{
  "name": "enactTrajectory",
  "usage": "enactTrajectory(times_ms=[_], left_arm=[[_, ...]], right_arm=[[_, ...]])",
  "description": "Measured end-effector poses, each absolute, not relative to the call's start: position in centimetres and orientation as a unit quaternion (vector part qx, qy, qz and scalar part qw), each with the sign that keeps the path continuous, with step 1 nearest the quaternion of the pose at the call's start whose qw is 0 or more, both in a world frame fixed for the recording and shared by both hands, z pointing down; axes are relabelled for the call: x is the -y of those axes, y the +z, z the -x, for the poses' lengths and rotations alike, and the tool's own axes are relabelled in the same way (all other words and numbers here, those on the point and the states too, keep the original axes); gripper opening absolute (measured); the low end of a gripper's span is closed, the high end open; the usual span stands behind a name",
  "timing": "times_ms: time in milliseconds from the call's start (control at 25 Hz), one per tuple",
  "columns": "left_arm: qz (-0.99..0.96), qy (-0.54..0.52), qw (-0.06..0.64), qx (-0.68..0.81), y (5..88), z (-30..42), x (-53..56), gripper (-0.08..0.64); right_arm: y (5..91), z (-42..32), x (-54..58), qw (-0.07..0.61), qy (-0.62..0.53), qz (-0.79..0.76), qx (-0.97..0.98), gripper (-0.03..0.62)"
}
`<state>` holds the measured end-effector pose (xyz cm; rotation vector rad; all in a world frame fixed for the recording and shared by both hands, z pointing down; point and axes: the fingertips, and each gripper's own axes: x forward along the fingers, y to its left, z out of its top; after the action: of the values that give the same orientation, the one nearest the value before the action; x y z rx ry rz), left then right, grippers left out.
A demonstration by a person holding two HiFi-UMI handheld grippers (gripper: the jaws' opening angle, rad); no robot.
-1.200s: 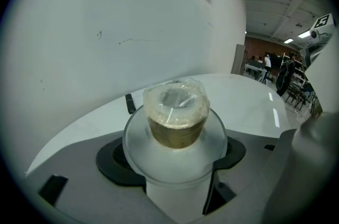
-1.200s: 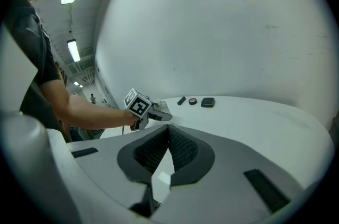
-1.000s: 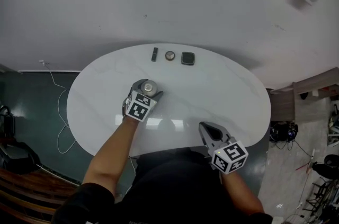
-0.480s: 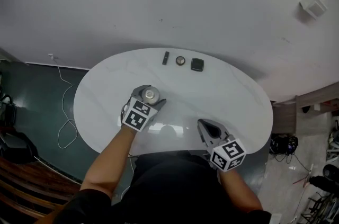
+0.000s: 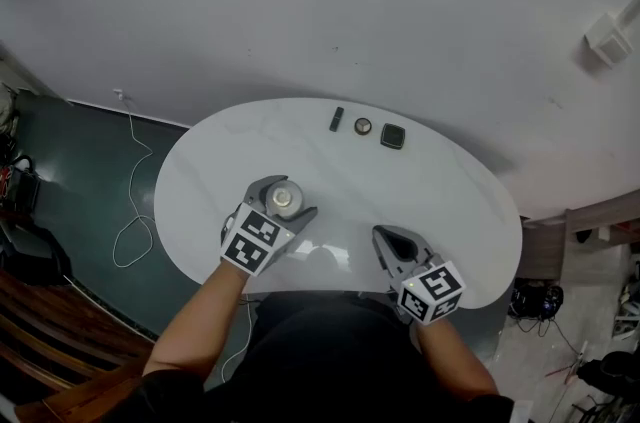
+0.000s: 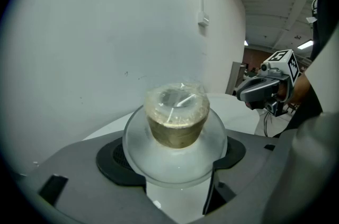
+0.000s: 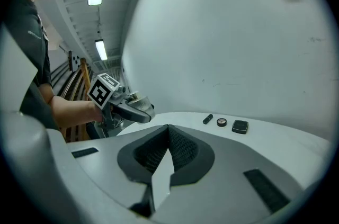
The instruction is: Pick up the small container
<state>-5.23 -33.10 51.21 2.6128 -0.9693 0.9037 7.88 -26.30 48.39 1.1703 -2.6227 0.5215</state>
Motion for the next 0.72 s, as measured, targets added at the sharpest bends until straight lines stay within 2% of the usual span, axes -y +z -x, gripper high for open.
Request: enactTrajectory(times_ms=[720], left_arm=[[-0.879,0.315,0.083,0.347,48.3,7.1,27.5,0.345]], right_arm=[[47.3,-6.4,27.7,0.118,0.160,-0.379,0.904,-0.005]])
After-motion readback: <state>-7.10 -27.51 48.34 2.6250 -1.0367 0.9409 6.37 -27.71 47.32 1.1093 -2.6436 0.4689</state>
